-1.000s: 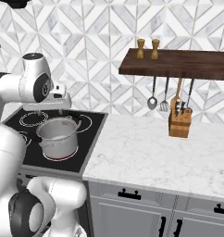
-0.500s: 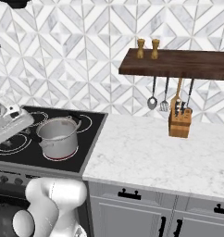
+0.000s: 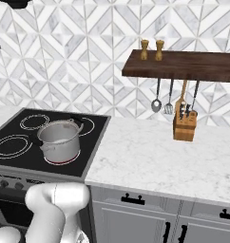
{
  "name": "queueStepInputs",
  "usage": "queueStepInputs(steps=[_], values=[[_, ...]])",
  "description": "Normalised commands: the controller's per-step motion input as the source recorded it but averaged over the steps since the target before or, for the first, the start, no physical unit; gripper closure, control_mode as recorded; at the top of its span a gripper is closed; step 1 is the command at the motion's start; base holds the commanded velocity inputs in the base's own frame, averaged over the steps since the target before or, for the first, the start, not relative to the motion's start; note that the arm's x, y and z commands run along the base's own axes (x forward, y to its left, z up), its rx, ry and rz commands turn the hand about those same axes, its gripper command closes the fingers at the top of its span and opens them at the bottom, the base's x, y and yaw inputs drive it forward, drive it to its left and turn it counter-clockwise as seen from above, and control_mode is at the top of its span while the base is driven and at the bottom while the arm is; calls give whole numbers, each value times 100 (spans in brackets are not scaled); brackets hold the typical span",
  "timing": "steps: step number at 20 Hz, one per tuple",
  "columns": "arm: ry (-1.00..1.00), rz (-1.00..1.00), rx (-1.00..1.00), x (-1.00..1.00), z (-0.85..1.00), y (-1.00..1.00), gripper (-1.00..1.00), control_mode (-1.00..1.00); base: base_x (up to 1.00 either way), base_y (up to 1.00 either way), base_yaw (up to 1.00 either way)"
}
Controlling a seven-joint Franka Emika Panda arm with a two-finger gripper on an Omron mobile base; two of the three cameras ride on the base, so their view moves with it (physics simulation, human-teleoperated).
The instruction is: Turn off the front right burner of the stove.
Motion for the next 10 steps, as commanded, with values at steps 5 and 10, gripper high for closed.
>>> queueStepInputs(steps=[5,10], values=[[-23,19,-15,-38,-91,75,-100,-100,0,0,0],[-61,1,5,-3,-45,5,-100,-100,0,0,0]])
